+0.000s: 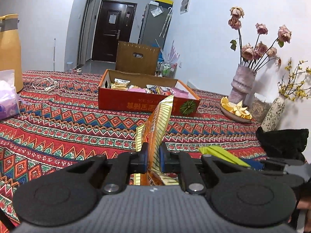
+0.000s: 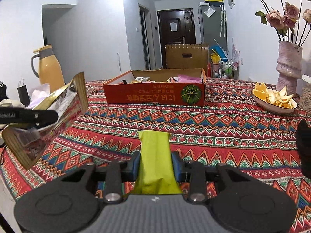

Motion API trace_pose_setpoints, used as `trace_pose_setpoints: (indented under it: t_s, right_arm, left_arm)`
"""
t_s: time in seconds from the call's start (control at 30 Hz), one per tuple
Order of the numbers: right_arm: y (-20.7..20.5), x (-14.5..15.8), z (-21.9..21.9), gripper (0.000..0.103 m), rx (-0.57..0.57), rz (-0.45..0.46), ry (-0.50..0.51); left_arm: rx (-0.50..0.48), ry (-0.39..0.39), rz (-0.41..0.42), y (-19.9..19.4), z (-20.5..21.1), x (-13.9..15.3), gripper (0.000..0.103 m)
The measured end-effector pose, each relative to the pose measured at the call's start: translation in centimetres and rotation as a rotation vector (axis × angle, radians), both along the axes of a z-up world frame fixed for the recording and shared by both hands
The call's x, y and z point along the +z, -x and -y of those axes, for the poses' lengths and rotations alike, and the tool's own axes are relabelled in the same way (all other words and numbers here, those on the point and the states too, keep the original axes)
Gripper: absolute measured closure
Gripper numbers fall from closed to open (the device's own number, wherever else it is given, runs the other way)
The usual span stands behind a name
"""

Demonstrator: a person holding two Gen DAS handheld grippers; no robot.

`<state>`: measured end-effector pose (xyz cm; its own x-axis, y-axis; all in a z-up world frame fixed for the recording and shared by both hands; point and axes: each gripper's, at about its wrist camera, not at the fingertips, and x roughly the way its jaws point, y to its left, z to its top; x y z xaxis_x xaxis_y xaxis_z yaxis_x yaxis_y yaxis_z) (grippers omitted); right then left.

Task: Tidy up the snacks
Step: 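Carry both packets into the orange box and open both tools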

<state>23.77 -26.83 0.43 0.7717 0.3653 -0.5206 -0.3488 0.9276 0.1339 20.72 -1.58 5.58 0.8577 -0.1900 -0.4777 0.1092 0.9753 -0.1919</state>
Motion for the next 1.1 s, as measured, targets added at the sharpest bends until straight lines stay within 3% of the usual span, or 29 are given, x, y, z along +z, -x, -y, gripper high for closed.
trace_pose_setpoints:
  t_s: [0.33, 0.57, 0.83, 0.97, 1.1]
  right_arm:
    - [-0.3, 2.5, 0.7, 0.070, 0.002, 0.092, 0.018]
    - [-5.8, 6.2, 0.4, 0.070, 0.023, 0.199, 0.110]
    - [-17.1, 8.7, -1.2, 0.070, 0.071, 0.225, 0.084]
    - [-24.7, 7.8, -3.8, 0.070, 0.061, 0.191, 0.048]
    - [-32.4, 5.3, -7.3, 0.070, 0.021, 0.112, 0.038]
  left_arm:
    - [0.012, -0.066, 0.079, -1.5, -0.6, 3.4, 0.092]
    - [0.003, -0.108, 0.105, -8.7, -1.5, 5.9, 0.092]
    - [0.038, -0.123, 0.045, -22.1, -3.2, 5.2, 0.092]
    - [0.072, -0.135, -0.012, -29.2, -3.8, 3.0, 0.092]
    - [0.144, -0.207, -0.031, -34.9, -3.5, 0.2, 0.091]
